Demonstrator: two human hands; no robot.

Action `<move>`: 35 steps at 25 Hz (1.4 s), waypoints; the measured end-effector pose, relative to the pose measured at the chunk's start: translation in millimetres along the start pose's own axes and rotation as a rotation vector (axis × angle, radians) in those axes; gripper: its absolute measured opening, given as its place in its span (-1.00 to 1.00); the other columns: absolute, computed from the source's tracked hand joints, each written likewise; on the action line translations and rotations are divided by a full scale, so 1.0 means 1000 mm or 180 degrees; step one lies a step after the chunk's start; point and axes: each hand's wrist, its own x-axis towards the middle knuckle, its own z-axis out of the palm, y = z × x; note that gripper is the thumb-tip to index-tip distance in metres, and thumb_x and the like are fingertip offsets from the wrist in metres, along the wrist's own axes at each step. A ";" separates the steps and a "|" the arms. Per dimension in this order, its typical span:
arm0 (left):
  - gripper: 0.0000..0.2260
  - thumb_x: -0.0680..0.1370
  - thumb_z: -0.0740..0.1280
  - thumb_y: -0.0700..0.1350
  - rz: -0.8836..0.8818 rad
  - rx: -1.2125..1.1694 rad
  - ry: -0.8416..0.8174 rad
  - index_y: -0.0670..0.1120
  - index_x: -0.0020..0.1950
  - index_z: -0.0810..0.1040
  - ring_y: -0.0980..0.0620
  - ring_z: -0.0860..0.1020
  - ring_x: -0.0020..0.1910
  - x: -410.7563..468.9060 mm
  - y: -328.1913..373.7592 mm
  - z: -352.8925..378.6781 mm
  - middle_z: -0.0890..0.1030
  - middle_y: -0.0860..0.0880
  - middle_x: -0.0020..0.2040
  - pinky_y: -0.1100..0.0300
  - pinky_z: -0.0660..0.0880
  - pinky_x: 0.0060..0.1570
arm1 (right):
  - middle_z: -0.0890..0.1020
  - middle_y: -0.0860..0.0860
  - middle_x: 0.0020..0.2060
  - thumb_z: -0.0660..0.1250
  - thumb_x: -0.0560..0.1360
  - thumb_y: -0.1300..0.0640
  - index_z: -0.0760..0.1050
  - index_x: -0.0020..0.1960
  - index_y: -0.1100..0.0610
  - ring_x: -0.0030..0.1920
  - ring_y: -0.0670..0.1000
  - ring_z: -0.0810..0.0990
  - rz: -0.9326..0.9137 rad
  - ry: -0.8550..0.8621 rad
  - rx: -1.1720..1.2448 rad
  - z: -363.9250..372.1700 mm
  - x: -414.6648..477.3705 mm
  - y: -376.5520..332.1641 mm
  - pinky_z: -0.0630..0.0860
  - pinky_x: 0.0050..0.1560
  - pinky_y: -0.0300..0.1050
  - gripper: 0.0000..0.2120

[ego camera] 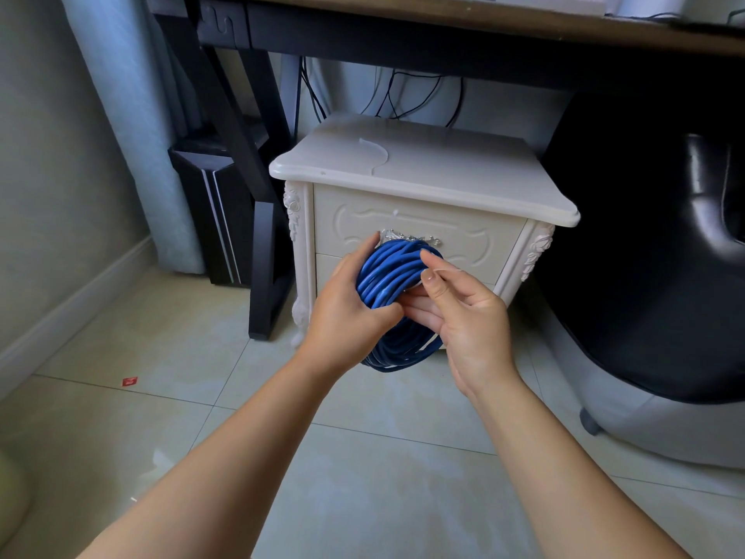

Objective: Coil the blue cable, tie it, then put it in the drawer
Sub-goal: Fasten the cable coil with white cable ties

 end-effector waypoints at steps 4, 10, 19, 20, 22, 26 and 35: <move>-0.20 0.33 0.38 -0.12 0.0021 0.0070 -0.0071 0.19 0.54 0.20 0.14 0.50 0.28 0.003 -0.002 -0.003 0.44 0.16 0.35 0.00 0.50 0.26 | 0.68 0.23 0.04 0.26 0.58 0.32 0.54 0.26 0.05 0.06 0.18 0.69 -0.0013 -0.0237 -0.0105 0.000 0.001 0.001 0.61 0.13 0.05 -0.69; -0.28 0.41 0.40 -0.21 0.0151 0.0092 -0.0051 0.10 0.52 0.25 0.20 0.49 0.22 0.004 -0.005 -0.004 0.42 0.12 0.27 0.06 0.51 0.23 | 0.69 0.23 -0.03 0.30 0.56 0.32 0.46 0.31 -0.05 0.01 0.15 0.71 -0.0072 -0.0238 -0.0327 0.001 0.002 -0.001 0.63 0.07 0.01 -0.60; -0.40 0.40 0.53 -0.17 0.0326 -0.0097 0.0132 0.11 0.37 0.42 0.31 0.49 0.17 -0.002 -0.005 0.001 0.48 0.19 0.20 0.33 0.47 0.17 | 0.70 0.18 -0.11 0.42 0.49 0.25 0.61 0.11 0.10 -0.05 0.17 0.70 0.0220 0.0252 -0.0045 0.009 0.000 0.003 0.64 -0.03 0.03 -0.79; -0.42 0.40 0.55 -0.11 0.0378 -0.0089 0.0152 0.11 0.35 0.43 0.31 0.49 0.17 -0.003 -0.005 0.003 0.49 0.18 0.19 0.37 0.46 0.16 | 0.70 0.15 -0.12 0.42 0.49 0.25 0.61 0.08 0.13 -0.07 0.15 0.70 0.0307 0.0265 0.0021 0.008 0.000 0.002 0.63 -0.05 0.01 -0.82; -0.45 0.40 0.56 -0.05 0.0455 -0.0061 0.0190 0.12 0.33 0.45 0.30 0.49 0.16 -0.004 -0.005 0.004 0.50 0.18 0.19 0.39 0.44 0.13 | 0.71 0.11 -0.13 0.39 0.51 0.24 0.60 0.05 0.18 -0.11 0.12 0.69 0.0479 0.0216 0.0183 0.006 0.000 -0.001 0.64 -0.08 -0.02 -0.87; -0.43 0.41 0.52 -0.05 0.0498 -0.0079 0.0139 0.16 0.38 0.44 0.31 0.48 0.20 -0.002 -0.004 0.000 0.49 0.20 0.19 0.36 0.45 0.16 | 0.71 0.15 -0.12 0.39 0.49 0.25 0.62 0.01 0.17 -0.14 0.11 0.69 0.0800 0.0028 0.0335 0.003 0.002 -0.010 0.64 -0.09 -0.04 -0.89; -0.56 0.51 0.35 0.01 0.0847 0.0663 -0.0108 0.23 0.37 0.37 0.27 0.49 0.15 -0.003 -0.002 0.003 0.38 0.23 0.13 0.30 0.46 0.10 | 0.69 0.16 -0.14 0.47 0.34 0.25 0.60 0.09 0.15 -0.16 0.11 0.69 0.0997 -0.0079 0.0319 -0.002 0.002 -0.018 0.64 -0.13 -0.05 -0.69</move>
